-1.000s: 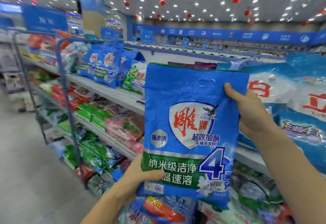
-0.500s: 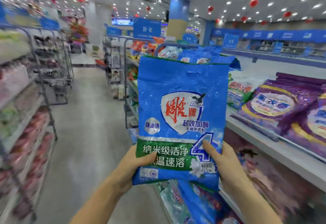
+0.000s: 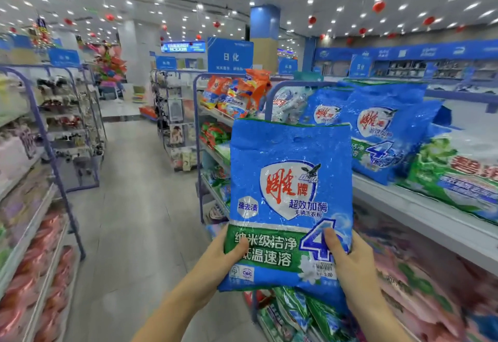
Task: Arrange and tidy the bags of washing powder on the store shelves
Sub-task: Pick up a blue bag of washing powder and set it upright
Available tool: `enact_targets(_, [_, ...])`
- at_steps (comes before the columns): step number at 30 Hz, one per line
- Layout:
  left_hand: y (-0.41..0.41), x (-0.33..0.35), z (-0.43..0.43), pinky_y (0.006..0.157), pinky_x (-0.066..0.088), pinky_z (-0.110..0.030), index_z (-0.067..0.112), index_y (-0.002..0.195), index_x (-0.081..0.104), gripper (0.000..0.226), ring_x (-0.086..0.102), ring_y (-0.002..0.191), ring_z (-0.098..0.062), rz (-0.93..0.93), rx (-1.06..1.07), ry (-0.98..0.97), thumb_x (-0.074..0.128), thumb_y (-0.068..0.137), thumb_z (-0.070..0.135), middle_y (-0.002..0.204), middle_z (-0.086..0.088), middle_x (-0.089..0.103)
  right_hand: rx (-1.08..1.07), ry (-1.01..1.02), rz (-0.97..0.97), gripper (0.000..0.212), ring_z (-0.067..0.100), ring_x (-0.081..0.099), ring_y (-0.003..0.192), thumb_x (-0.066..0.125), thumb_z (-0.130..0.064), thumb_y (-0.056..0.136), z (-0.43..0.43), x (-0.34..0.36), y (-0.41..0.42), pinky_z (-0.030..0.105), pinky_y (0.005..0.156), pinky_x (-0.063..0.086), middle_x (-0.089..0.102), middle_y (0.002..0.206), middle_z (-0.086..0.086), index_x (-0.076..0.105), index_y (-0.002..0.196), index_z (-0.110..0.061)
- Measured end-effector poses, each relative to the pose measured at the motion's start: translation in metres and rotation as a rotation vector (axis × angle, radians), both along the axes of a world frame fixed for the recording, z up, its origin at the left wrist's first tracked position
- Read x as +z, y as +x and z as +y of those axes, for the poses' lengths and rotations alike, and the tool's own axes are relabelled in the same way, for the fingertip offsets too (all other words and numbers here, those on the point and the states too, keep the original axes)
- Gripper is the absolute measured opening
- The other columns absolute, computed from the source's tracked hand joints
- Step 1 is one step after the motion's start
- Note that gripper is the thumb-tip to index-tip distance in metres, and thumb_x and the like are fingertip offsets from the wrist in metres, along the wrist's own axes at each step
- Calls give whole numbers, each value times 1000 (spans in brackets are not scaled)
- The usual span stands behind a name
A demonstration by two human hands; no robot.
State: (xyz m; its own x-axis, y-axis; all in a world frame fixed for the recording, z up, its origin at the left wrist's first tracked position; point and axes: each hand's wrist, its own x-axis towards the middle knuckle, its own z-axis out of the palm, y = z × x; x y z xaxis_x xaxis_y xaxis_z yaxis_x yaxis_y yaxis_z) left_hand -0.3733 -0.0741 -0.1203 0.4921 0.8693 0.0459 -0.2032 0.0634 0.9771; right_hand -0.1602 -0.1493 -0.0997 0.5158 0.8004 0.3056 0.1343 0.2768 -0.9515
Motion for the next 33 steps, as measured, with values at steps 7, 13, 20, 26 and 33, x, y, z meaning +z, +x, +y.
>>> enact_targets(7, [45,1,111,82,55,-33,26,122,54,75,68,103,-22,0,-24,78,81,59,56,114,2,71,-116,-27,-31,22,23,69,61,60,-37,80,82,2,30,35,58,54,73,70,5,65,82,-15])
enact_targets(13, [107,35,215,88,54,-30,40,116,50,57,67,103,-9,-9,-103,155,72,63,48,113,18,68,-180,-14,-17,35,25,71,64,58,-49,73,158,32,78,34,57,56,74,74,6,63,85,-16])
enact_targets(20, [177,77,325,71,56,-22,23,108,58,35,71,88,-11,-68,-179,220,66,74,28,99,6,74,-280,17,-106,13,17,68,82,54,-32,93,249,76,129,31,72,55,70,90,4,60,88,-22])
enact_targets(26, [236,118,416,61,56,-22,24,107,56,20,72,78,-12,-47,-319,246,59,91,14,89,8,76,-386,-31,-137,17,26,62,90,48,-29,98,314,106,164,49,86,51,65,100,13,57,99,-16])
enact_targets(33, [290,127,490,61,58,-25,23,104,59,19,71,76,-12,-8,-413,262,58,91,9,94,3,72,-591,-83,-90,17,36,60,103,48,-27,98,376,112,179,51,93,47,64,108,16,56,104,-14])
